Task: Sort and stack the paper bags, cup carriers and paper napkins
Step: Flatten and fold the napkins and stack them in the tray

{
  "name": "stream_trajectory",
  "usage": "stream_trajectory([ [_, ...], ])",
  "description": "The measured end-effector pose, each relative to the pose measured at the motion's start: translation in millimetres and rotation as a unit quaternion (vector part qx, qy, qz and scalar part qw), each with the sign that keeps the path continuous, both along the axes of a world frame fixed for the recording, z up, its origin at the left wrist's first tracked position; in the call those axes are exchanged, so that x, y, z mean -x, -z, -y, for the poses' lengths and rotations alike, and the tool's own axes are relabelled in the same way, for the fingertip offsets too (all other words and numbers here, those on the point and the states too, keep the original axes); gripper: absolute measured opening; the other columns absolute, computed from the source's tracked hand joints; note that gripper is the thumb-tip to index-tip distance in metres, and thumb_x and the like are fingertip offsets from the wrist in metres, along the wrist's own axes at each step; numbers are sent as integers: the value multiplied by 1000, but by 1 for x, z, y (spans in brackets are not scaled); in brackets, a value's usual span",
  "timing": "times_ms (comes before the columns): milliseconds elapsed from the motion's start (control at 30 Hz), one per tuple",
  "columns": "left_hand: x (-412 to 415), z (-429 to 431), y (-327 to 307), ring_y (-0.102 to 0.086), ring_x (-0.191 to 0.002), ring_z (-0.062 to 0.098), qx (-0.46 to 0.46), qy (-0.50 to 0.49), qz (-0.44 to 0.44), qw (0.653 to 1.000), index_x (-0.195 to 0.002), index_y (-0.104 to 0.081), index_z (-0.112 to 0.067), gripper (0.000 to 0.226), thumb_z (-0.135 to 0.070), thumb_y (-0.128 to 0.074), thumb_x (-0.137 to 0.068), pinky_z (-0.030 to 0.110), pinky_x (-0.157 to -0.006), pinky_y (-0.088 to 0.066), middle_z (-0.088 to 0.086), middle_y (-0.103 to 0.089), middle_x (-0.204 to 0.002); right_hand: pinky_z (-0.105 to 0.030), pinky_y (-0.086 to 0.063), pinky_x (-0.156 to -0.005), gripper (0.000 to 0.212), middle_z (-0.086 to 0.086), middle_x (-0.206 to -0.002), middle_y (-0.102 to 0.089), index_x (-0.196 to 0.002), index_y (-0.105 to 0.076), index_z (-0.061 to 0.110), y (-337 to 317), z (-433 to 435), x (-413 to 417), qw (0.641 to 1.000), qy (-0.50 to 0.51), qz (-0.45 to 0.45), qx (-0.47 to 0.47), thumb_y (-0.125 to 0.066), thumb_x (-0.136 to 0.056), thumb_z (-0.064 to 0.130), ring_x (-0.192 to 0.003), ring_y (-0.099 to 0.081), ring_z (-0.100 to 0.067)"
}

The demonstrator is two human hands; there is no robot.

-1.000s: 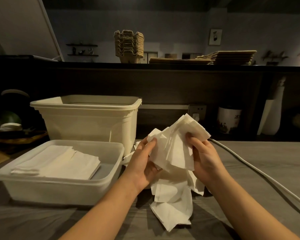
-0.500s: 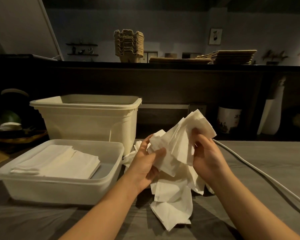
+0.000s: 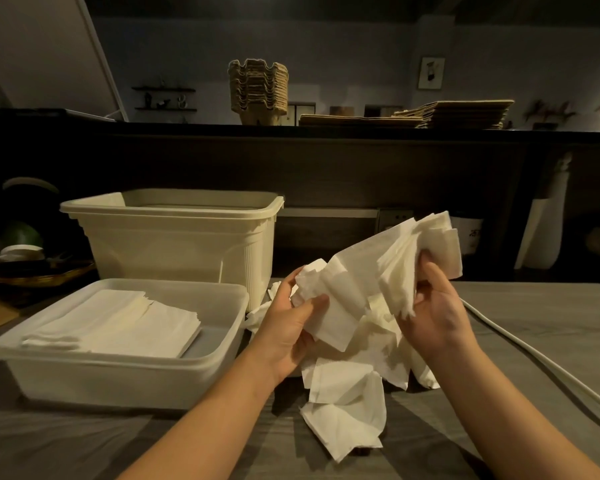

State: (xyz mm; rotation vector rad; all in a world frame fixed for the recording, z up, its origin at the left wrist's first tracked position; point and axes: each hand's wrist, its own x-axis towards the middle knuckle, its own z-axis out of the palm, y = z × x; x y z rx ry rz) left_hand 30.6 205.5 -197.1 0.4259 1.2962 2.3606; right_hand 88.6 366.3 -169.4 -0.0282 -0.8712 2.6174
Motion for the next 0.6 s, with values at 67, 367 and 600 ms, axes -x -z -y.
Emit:
stream_trajectory([
  [67,1,0,0,-56,-111,31,8,-18,0,1000,-127,-45,-32,55,-5,-63,-82,46,-77,-55,7,-59,-118,-27,-55,-51,36,-3,-83,-72,-120,-57,12,-1,-1,-2,1000,4,-9,2,-53,-89,32,-73,-72,-15],
  [367,3,0,0,-57,-108,31,8,-28,-5,1000,-119,-48,-35,49,-4,-63,-84,47,-79,-55,8,-58,-117,-27,-56,-56,63,-1,-99,-66,-131,-51,14,0,-3,-1,999,-12,-16,-26,-61,-73,36,-76,-70,-14],
  [600,11,-2,2,-65,-95,28,-7,-40,-3,999,-118,-51,-27,33,-11,-58,-90,41,-68,-59,9,-63,-108,-36,-51,-90,60,-2,-129,-59,-126,-58,24,-2,7,-9,931,-194,-122,-285,-73,-72,45,-120,-54,-21],
])
